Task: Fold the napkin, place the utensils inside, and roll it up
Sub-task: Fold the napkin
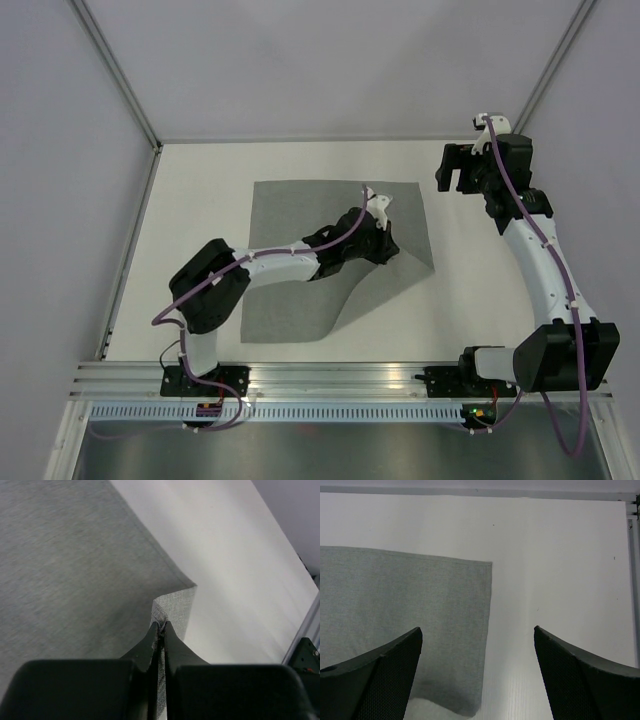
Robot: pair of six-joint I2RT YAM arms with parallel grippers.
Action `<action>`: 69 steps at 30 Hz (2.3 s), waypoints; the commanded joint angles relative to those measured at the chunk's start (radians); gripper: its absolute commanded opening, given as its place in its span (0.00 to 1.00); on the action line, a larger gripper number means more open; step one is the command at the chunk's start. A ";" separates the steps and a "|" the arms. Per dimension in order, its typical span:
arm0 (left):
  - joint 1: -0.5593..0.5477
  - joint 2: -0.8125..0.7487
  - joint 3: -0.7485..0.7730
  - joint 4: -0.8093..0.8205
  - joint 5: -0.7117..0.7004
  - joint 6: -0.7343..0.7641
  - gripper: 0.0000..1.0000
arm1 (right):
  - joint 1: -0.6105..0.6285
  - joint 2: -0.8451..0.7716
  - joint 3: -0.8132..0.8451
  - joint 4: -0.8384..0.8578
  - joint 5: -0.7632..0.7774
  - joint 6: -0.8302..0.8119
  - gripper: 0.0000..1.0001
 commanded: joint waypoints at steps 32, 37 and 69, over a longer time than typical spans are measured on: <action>0.614 0.077 0.196 -0.180 0.194 -0.100 0.02 | 0.011 0.078 0.032 -0.107 -0.183 -0.026 0.95; 0.653 0.085 0.208 -0.180 0.200 -0.105 0.02 | 0.014 0.084 0.031 -0.109 -0.181 -0.025 0.95; 0.818 0.088 0.248 -0.199 0.241 -0.117 0.02 | 0.043 0.113 0.032 -0.107 -0.147 -0.026 0.95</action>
